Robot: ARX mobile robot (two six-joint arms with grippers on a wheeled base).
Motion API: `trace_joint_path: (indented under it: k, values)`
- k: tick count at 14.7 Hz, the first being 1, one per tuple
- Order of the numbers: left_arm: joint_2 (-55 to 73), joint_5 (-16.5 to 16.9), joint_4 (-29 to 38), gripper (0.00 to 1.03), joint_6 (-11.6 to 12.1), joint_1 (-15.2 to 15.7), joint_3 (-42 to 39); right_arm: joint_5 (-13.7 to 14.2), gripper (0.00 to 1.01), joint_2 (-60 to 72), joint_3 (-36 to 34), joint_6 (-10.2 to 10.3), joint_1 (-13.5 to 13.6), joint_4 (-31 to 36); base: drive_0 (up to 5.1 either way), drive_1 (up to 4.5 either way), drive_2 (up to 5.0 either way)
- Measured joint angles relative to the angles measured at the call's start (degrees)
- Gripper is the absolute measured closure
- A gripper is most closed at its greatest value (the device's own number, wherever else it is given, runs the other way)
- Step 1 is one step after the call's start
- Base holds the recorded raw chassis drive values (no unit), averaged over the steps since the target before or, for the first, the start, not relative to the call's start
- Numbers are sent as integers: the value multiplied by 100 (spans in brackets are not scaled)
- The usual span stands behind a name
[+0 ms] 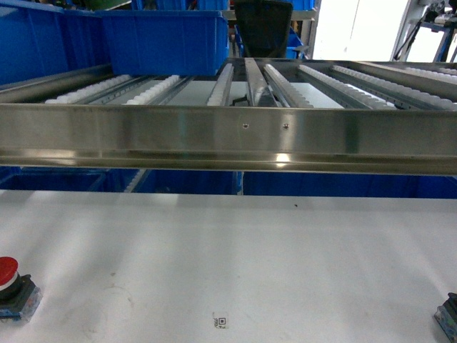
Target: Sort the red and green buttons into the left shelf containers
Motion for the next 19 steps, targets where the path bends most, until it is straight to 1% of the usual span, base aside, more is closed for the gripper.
trace_joint_path:
  k: [1,2,3,4,5,6,7,8,9,10,11,12,13,14,16,17,18,19]
  values:
    - [841,-94,999,5,-52,-144,2,-74,3,474,7,-28,-94,481,0,0,0]
    - [1926,-221,1884,5,-98,-446,122,-238,3,1543,155,-92,-238,1309,0,0,0]
    - [2385,-186,2170,5,-118,-402,356,-284,3,2159,402,-136,-236,1639,0,0,0]
    - [2848,-133,2444,5,-142,-299,673,-380,3,2815,726,-133,-225,1803,0,0,0]
    - [3305,-111,2734,5,-138,-251,970,-450,3,3432,1023,-181,-142,1880,0,0,0]
    - [3740,-109,2817,5,-155,-162,1252,-498,3,4006,1276,-264,-26,1950,0,0,0]
    - [4253,-188,2883,5,-151,-83,1488,-669,3,4575,1576,-330,44,1926,0,0,0]
    - [4736,-186,2712,5,-90,-35,1705,-702,3,5106,1906,-369,68,1871,0,0,0]
    - [5088,-216,2542,5,-90,-17,1853,-717,3,5530,2175,-350,35,1919,0,0,0]
    - [5364,-297,2463,5,-87,-66,2035,-761,3,5969,2481,-304,7,1803,0,0,0]
    - [5547,-393,2424,5,-42,-146,2175,-715,3,6341,2684,-282,-2,1755,0,0,0]
    - [5722,-448,2363,5,66,-278,2229,-774,3,6618,2800,-254,-4,1657,0,0,0]
    - [5829,-503,2251,5,107,-382,2245,-837,3,6905,2905,-238,-7,1478,0,0,0]
    - [5862,-507,2186,5,109,-457,2260,-868,3,7189,2946,-236,-15,1432,0,0,0]
    - [5871,-597,2218,5,138,-525,2267,-826,3,7482,2968,-236,-39,1447,0,0,0]
    - [5899,-616,2208,5,210,-553,2267,-802,3,7630,2992,-223,-37,1449,0,0,0]
    - [5904,-616,2199,5,219,-553,2267,-741,3,7729,2986,-293,-31,1622,0,0,0]
    - [5904,-616,2194,5,223,-553,2267,-741,3,7860,2964,-367,2,1749,0,0,0]
